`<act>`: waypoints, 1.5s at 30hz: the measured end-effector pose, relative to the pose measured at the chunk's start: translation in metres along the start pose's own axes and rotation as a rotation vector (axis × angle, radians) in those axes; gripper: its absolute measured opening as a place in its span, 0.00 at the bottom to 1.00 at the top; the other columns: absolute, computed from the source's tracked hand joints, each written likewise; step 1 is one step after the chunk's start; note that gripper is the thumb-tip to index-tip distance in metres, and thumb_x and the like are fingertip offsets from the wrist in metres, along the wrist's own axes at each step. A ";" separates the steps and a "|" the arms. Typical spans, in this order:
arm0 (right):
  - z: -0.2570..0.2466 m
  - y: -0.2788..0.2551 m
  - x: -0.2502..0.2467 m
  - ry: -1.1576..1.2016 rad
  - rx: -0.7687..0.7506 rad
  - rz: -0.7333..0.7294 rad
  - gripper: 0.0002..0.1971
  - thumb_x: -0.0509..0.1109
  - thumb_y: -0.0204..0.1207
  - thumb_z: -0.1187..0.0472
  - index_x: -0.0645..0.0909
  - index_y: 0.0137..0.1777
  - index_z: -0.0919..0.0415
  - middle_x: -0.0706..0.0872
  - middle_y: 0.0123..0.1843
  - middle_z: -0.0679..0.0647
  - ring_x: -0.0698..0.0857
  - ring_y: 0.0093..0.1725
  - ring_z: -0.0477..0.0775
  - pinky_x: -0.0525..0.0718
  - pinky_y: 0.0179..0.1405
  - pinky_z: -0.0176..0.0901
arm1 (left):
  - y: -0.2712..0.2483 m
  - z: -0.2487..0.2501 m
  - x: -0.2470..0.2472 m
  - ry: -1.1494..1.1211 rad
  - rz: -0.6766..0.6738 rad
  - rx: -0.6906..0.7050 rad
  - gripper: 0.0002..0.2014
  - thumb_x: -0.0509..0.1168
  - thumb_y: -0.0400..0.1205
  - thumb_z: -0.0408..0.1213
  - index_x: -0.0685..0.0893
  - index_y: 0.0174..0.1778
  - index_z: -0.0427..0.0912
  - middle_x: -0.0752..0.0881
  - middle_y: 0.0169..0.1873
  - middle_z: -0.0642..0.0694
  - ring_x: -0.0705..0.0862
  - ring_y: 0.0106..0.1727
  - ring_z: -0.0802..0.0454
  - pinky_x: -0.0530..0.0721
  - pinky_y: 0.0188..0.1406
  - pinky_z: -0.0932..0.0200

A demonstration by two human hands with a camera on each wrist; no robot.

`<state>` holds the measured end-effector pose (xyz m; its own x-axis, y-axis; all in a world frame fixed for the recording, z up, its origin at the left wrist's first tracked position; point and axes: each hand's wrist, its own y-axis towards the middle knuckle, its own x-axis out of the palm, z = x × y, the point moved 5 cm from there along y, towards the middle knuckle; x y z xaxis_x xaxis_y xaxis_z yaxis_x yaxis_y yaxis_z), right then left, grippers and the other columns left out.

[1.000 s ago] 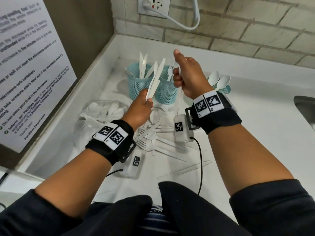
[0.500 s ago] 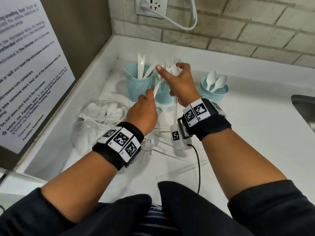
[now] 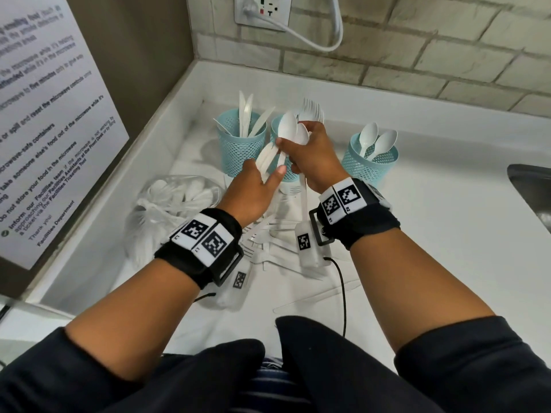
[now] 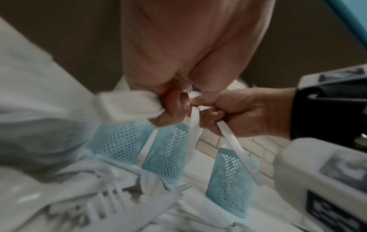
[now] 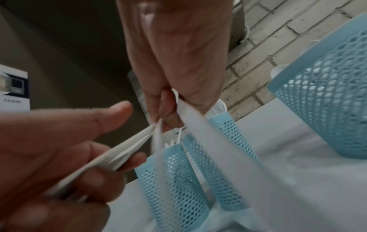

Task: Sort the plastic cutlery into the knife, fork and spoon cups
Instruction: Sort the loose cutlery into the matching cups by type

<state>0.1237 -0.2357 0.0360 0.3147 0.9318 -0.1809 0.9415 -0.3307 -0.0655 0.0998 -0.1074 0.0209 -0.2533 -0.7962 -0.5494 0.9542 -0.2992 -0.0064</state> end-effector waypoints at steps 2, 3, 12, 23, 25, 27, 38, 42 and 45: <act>0.000 -0.003 0.002 0.079 0.018 -0.056 0.18 0.70 0.77 0.64 0.65 0.61 0.57 0.77 0.45 0.55 0.74 0.31 0.46 0.71 0.18 0.31 | 0.003 -0.004 0.001 -0.110 0.000 0.008 0.22 0.52 0.86 0.50 0.71 0.60 0.32 0.81 0.44 0.35 0.79 0.47 0.36 0.73 0.43 0.57; 0.000 -0.003 0.003 0.116 0.024 -0.081 0.15 0.68 0.79 0.65 0.66 0.59 0.59 0.78 0.41 0.55 0.72 0.29 0.45 0.70 0.17 0.31 | 0.004 -0.007 0.002 -0.155 -0.002 0.003 0.20 0.51 0.86 0.49 0.71 0.59 0.32 0.80 0.46 0.29 0.80 0.49 0.29 0.75 0.43 0.51; 0.004 0.001 -0.010 0.026 -0.008 -0.006 0.10 0.61 0.83 0.56 0.77 0.40 0.54 0.82 0.30 0.48 0.77 0.27 0.41 0.74 0.32 0.37 | 0.010 -0.020 0.007 -0.298 0.006 -0.053 0.08 0.53 0.87 0.43 0.65 0.45 0.44 0.66 0.30 0.51 0.66 0.28 0.55 0.67 0.31 0.57; -0.010 0.005 -0.049 0.508 -0.084 0.197 0.10 0.53 0.85 0.67 0.72 0.57 0.53 0.71 0.33 0.53 0.67 0.21 0.42 0.66 0.18 0.31 | 0.012 0.003 0.016 -0.353 -0.075 -0.001 0.03 0.57 0.86 0.37 0.70 0.51 0.43 0.73 0.32 0.52 0.70 0.28 0.58 0.66 0.26 0.65; -0.016 0.006 -0.062 0.510 -0.107 0.300 0.08 0.55 0.86 0.56 0.72 0.47 0.57 0.65 0.29 0.50 0.63 0.19 0.41 0.62 0.18 0.32 | 0.013 0.003 0.017 -0.343 -0.077 -0.001 0.04 0.56 0.86 0.39 0.70 0.45 0.46 0.72 0.32 0.51 0.69 0.28 0.57 0.65 0.26 0.63; -0.022 0.006 -0.080 0.576 -0.124 0.420 0.15 0.56 0.84 0.48 0.69 0.41 0.58 0.62 0.27 0.49 0.61 0.20 0.43 0.60 0.19 0.33 | 0.013 0.003 0.017 -0.323 -0.078 0.014 0.08 0.55 0.86 0.42 0.69 0.41 0.49 0.70 0.31 0.51 0.66 0.27 0.56 0.64 0.27 0.59; -0.055 0.006 -0.171 0.427 -0.575 1.028 0.13 0.55 0.84 0.57 0.67 0.38 0.58 0.68 0.31 0.59 0.70 0.31 0.56 0.70 0.29 0.42 | 0.009 0.010 0.014 -0.373 -0.084 -0.014 0.14 0.48 0.88 0.47 0.74 0.52 0.41 0.68 0.29 0.49 0.64 0.26 0.56 0.63 0.25 0.63; -0.039 0.012 -0.170 0.211 -0.539 1.083 0.11 0.56 0.83 0.55 0.64 0.38 0.53 0.69 0.32 0.49 0.70 0.32 0.45 0.74 0.40 0.35 | 0.009 0.009 0.013 -0.381 -0.094 -0.020 0.14 0.48 0.88 0.47 0.74 0.52 0.42 0.69 0.29 0.50 0.65 0.25 0.58 0.64 0.24 0.66; -0.017 0.025 -0.159 0.101 -0.445 0.945 0.12 0.57 0.80 0.48 0.63 0.37 0.50 0.68 0.31 0.42 0.68 0.33 0.50 0.77 0.36 0.50 | 0.010 0.007 0.012 -0.388 -0.095 -0.032 0.14 0.48 0.88 0.47 0.75 0.52 0.43 0.69 0.28 0.50 0.66 0.23 0.60 0.65 0.21 0.68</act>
<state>0.0993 -0.3896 0.0797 0.9343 0.3378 0.1141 0.2601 -0.8646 0.4299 0.1054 -0.1235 0.0199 -0.3763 -0.9071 -0.1885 0.9265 -0.3695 -0.0714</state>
